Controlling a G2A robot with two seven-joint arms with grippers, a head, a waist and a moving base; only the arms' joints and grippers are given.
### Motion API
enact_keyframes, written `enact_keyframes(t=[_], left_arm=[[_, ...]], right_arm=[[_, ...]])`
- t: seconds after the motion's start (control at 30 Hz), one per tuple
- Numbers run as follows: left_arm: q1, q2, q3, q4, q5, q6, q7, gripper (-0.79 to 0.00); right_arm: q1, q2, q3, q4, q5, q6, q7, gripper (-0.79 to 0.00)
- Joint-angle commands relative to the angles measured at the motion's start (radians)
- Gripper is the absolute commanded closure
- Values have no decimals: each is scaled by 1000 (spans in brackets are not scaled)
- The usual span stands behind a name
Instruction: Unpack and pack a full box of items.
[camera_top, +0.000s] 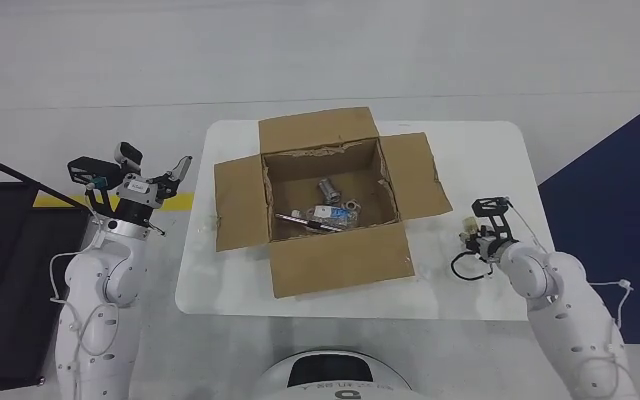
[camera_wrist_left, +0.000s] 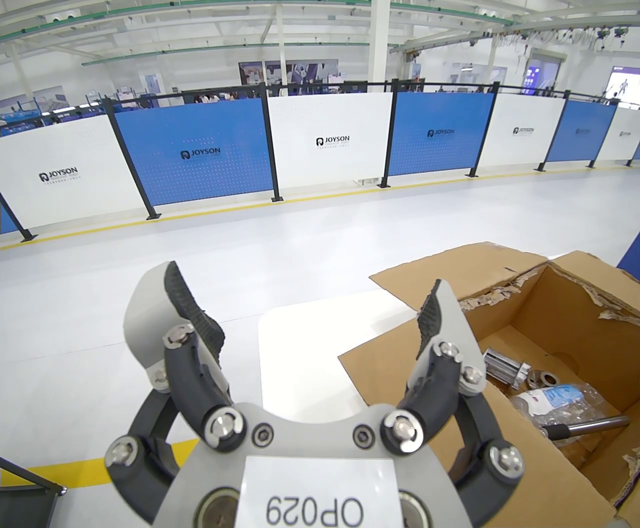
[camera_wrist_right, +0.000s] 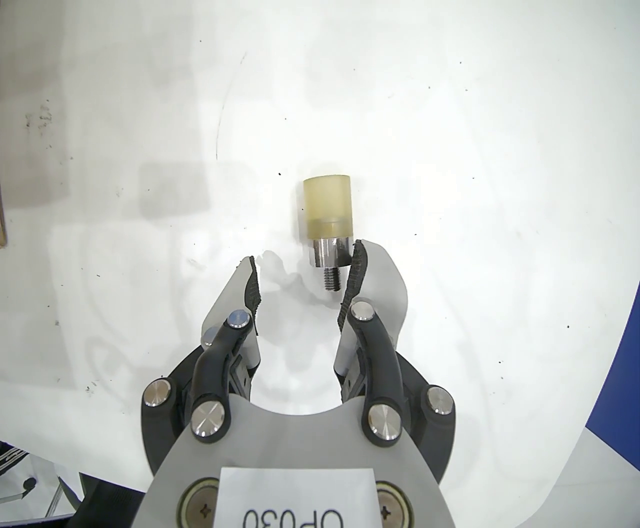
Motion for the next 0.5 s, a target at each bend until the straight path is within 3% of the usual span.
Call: enact_keyframes(t=[0.0,0.43,0.47], left_arm=[[0,0,0,0,0,0,0,-785],[0,0,0,0,0,0,0,-785],[0,0,0,0,0,0,0,-785]], right_arm=[[5,0,2,1,0,1,1,-369],[42,-1,42,-9,19,22,12,-391],[36,-1,51,-17,24,23,5,-428]])
